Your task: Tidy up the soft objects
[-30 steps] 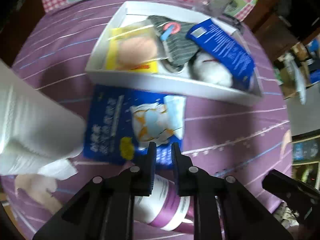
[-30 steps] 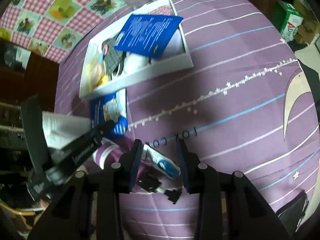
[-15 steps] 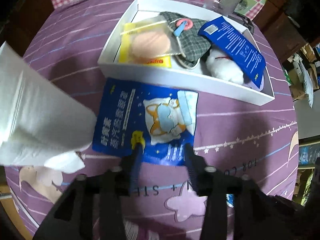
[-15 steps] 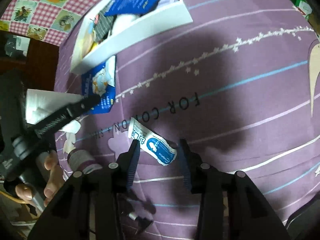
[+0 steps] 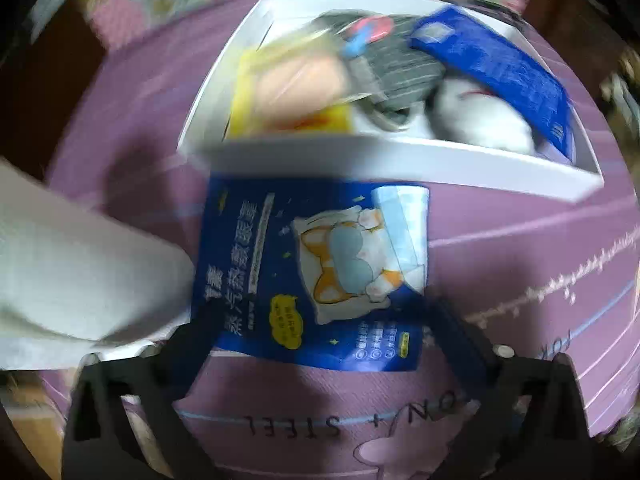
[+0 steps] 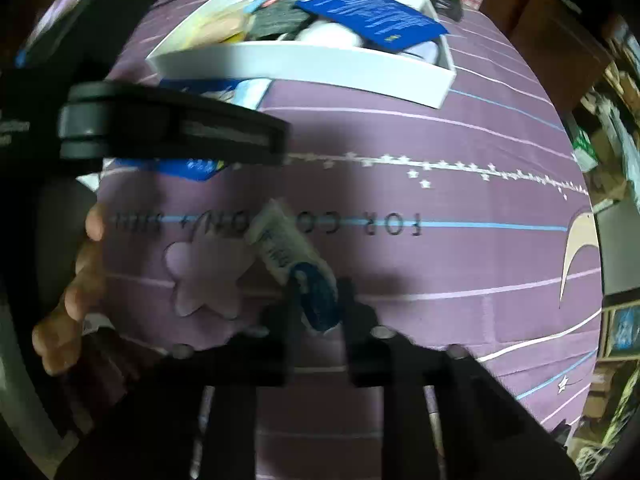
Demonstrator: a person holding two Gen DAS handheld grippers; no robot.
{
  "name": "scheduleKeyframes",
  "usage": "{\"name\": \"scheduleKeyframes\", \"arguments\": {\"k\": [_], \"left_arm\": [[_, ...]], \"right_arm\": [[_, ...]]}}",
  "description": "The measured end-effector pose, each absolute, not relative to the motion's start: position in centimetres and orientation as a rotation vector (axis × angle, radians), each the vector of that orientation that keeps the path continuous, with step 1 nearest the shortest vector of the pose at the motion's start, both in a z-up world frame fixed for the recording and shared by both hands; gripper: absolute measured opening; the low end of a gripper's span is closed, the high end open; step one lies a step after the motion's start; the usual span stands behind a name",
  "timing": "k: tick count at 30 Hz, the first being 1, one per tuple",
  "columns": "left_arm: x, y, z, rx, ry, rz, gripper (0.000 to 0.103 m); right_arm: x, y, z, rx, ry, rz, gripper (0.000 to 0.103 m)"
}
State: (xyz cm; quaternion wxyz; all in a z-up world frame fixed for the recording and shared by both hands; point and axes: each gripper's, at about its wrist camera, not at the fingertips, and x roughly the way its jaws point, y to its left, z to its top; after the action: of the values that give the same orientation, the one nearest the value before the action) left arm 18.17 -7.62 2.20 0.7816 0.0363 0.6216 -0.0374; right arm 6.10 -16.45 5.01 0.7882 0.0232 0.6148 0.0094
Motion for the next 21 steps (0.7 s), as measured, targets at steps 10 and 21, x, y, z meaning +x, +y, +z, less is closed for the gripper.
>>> {"name": "scheduleKeyframes", "arguments": {"k": [10, 21], "left_arm": [[17.9, -8.1, 2.6, 0.086, 1.319, -0.079, 0.103], [17.8, -5.4, 4.2, 0.044, 1.275, -0.027, 0.060]], "right_arm": [[7.1, -20.4, 5.0, 0.272, 1.348, 0.080, 0.005], [7.1, -22.3, 4.8, 0.356, 1.362, 0.113, 0.005]]}}
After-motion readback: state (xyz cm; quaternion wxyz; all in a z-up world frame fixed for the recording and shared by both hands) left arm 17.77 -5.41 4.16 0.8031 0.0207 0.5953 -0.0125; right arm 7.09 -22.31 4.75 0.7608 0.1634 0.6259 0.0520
